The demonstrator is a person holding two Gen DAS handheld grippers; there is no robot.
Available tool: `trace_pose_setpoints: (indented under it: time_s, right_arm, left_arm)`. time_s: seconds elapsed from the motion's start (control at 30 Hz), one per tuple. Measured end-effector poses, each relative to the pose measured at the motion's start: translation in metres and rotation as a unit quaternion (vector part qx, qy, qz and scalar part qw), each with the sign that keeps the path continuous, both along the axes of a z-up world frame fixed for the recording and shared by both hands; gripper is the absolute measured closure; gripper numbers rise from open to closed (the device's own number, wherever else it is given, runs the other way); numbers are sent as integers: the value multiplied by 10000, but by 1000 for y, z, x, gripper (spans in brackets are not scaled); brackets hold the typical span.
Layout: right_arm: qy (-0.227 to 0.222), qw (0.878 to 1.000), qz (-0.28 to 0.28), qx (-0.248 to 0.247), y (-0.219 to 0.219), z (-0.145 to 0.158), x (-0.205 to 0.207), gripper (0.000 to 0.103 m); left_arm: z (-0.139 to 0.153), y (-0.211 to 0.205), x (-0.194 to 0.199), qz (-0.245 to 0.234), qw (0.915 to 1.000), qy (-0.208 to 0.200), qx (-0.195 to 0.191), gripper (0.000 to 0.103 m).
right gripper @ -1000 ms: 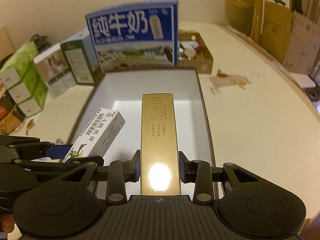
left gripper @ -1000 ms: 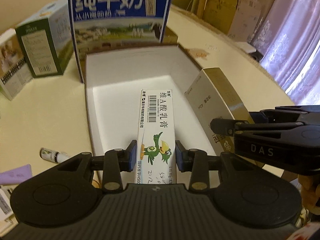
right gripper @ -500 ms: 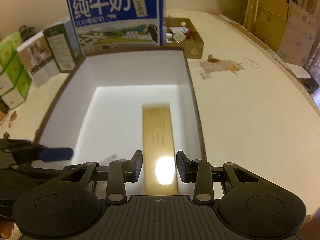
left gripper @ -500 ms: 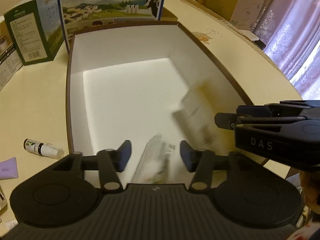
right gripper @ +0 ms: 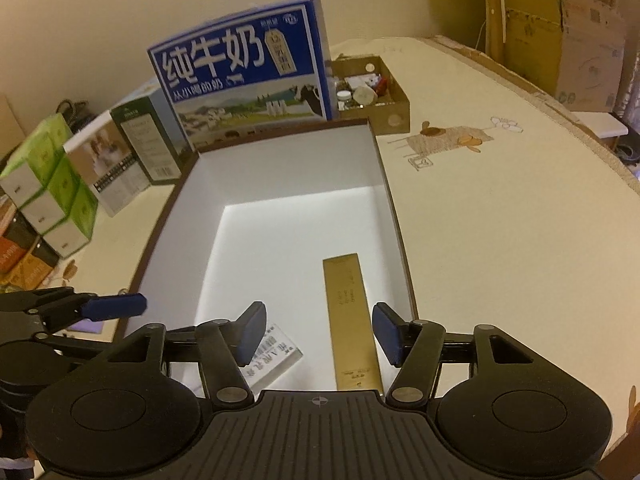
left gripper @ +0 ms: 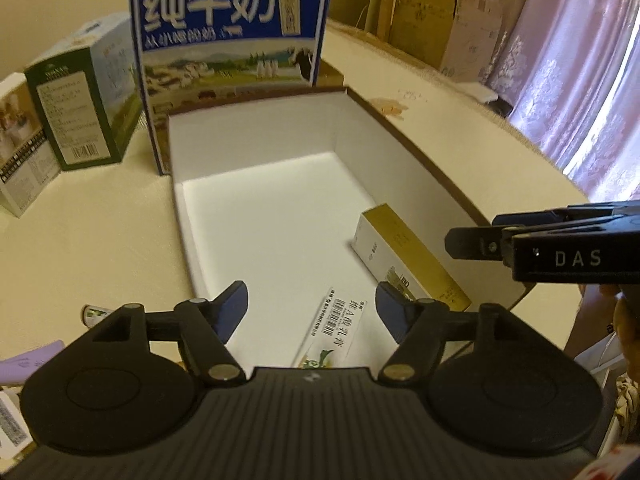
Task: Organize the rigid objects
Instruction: 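Withdraw both tools from the brown box back over the table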
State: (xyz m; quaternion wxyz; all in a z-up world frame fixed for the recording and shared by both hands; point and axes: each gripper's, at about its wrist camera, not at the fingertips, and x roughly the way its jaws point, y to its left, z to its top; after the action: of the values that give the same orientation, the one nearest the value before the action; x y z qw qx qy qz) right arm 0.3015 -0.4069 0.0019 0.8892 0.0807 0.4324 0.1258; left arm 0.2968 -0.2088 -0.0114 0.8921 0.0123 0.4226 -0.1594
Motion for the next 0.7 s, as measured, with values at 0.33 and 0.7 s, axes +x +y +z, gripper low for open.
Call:
trace_pose_setpoints:
  time_s: [0.33, 0.7]
  right_arm:
    - [-112, 9996, -245, 115, 23, 18, -28, 42]
    - [-133, 9987, -274, 407, 63, 34, -78, 41]
  left_arm:
    - [31, 52, -39, 73, 9991, -423, -47, 26]
    - [47, 110, -96, 277, 9975, -609, 238, 27]
